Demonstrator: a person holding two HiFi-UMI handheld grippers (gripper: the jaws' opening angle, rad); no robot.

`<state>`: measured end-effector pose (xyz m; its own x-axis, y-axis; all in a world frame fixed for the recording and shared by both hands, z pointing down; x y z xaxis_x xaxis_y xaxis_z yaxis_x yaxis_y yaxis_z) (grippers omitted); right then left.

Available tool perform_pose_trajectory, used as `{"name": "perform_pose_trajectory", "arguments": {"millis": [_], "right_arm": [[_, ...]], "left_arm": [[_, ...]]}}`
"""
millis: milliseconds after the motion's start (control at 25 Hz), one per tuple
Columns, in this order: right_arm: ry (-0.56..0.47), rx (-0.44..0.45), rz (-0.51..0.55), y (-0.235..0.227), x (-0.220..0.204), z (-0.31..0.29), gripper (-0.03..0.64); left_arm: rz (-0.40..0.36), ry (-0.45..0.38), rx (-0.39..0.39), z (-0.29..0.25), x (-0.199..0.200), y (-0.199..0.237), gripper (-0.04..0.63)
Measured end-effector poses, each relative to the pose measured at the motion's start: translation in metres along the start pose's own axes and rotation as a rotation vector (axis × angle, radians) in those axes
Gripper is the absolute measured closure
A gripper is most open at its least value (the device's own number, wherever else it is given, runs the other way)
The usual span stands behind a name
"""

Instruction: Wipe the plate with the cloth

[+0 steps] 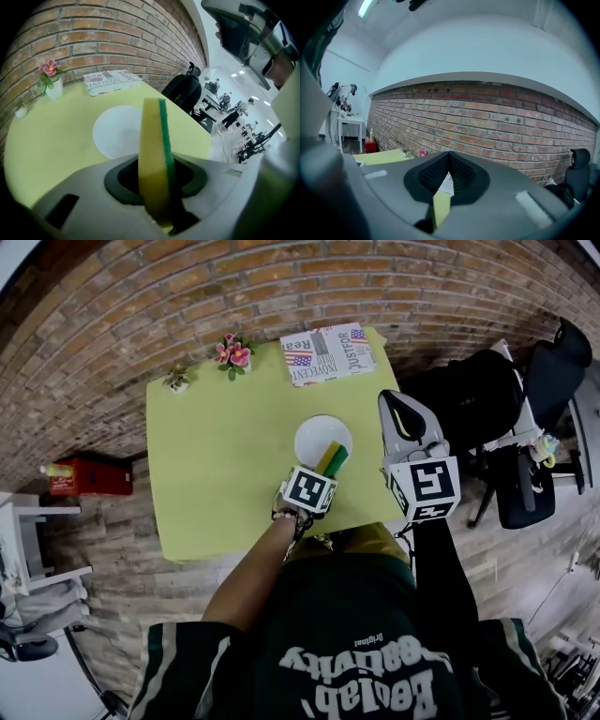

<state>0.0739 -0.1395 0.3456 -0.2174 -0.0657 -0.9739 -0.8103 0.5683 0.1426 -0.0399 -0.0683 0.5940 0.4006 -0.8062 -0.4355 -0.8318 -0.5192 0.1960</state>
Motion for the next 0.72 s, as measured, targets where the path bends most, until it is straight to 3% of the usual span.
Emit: {"name": "perform_pose_trajectory", "arguments": {"millis": [360,720], "right_arm": [[0.022,-0.053,-0.007,-0.014,-0.006,0.019,0.603],[0.031,-0.047,-0.01,-0.014,-0.011,0.019,0.603]], "left_arm": [[-0.058,0.055,-0.029,-0.02,0.004,-0.017,0.456],[-0.006,0.041,-0.016,-0.017,-0.001,-0.005,0.456]]}}
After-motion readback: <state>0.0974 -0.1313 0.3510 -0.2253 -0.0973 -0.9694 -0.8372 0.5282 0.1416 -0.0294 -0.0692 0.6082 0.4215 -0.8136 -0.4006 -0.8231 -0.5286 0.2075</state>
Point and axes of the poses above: the fingertips, and each gripper's own axes: z backward along the fingers, y to its left, x out of its top, the point moved 4 cm from there along z, backward along the fingers, and after that the axes turned 7 degrees about x, right-handed, at the moved point
